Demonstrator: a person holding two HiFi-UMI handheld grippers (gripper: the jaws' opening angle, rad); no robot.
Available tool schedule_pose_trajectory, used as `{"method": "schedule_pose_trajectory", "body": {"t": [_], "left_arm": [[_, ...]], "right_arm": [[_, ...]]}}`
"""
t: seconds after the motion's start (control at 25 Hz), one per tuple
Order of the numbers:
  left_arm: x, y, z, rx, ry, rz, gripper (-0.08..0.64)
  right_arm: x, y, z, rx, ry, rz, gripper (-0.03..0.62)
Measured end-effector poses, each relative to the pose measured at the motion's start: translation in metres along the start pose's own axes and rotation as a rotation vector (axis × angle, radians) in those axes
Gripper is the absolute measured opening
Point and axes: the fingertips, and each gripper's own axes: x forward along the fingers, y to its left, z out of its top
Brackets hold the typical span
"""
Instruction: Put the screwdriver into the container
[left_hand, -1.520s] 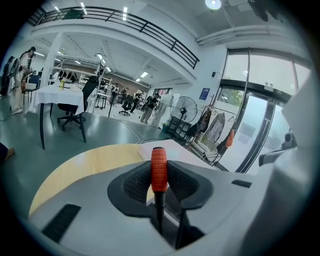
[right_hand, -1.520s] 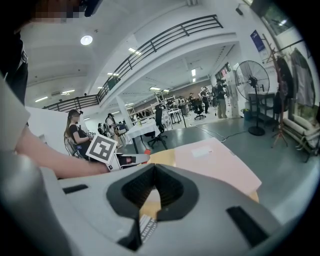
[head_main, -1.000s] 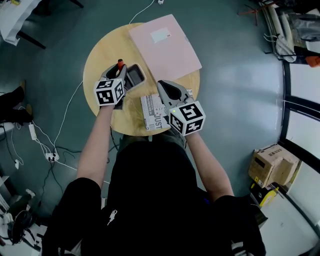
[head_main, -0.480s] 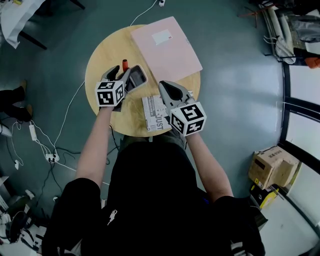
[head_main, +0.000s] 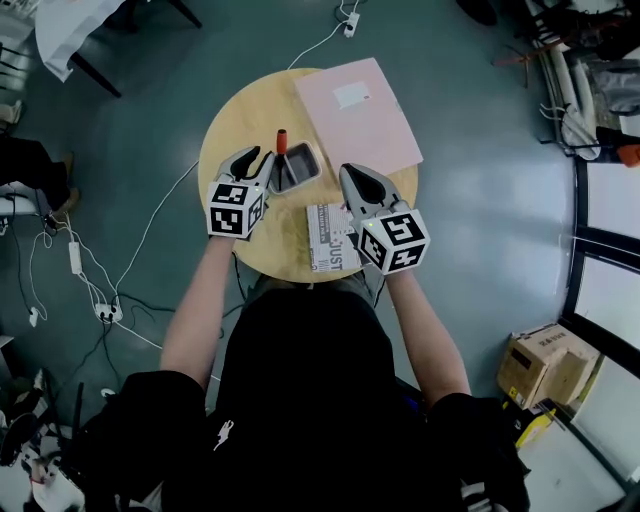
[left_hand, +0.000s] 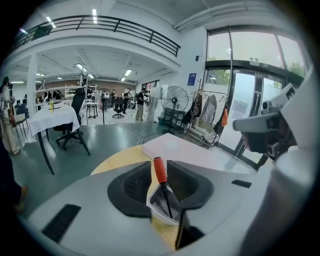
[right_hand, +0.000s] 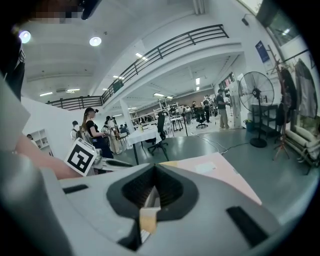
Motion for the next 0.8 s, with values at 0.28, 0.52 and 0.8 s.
{"method": "schedule_pose_trajectory", "body": {"t": [0.28, 0.52, 0.8], "left_arm": [[-0.05, 0.006, 0.038, 0.048, -0.119, 0.053, 0.004], [-0.097, 0.007, 0.068, 0.036, -0.221, 0.07, 0.003], [-0.143, 0.0, 0.084, 0.092, -0.272, 0.101, 0.002]], "right_arm": [[-0.011, 0.021, 0.035, -0.056, -0.069, 0.024, 0.002], [-0.031, 0.041, 0.063, -0.107, -0.123, 0.04, 0.002], [-0.065, 0.052, 0.09, -0.092, -0.203, 0.019, 0.002]]}}
